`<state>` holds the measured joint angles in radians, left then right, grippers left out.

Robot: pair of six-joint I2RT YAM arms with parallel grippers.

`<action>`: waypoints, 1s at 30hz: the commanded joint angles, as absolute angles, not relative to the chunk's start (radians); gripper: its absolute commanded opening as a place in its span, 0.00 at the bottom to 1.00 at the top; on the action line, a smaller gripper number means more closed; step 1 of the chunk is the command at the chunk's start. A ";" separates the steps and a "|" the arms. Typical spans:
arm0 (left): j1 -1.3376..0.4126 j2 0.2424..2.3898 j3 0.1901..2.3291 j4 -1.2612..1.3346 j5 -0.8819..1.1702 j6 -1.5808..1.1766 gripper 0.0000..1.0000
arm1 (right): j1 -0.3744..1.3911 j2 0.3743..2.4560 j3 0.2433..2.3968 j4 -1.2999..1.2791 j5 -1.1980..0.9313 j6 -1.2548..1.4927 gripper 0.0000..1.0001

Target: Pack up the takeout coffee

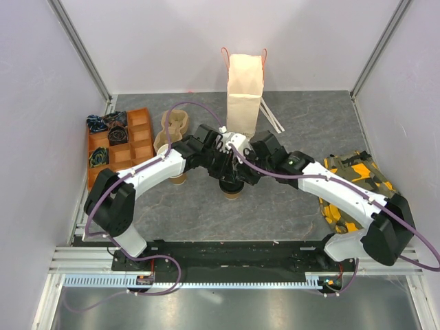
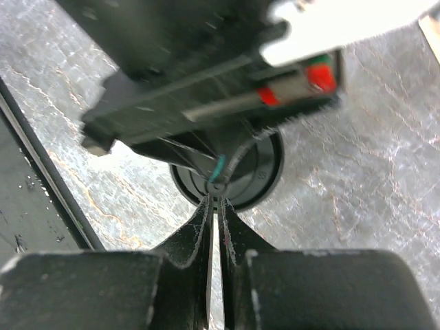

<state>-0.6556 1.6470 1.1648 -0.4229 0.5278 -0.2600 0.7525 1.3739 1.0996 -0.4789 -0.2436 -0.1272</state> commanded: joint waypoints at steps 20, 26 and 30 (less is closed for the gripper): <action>-0.641 1.694 1.132 -0.469 0.502 -0.256 0.12 | 0.830 1.370 1.076 -0.478 -0.221 -0.150 0.12; -0.641 1.694 1.137 -0.468 0.503 -0.255 0.12 | 0.833 1.376 1.187 -0.494 -0.193 -0.144 0.13; -0.641 1.695 1.135 -0.469 0.503 -0.256 0.12 | 0.842 1.400 1.178 -0.471 -0.163 -0.182 0.13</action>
<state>-0.6346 1.6638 1.1645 -0.4088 0.5610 -0.2764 0.8295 1.3899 1.1664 -0.4725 -0.1974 -0.1524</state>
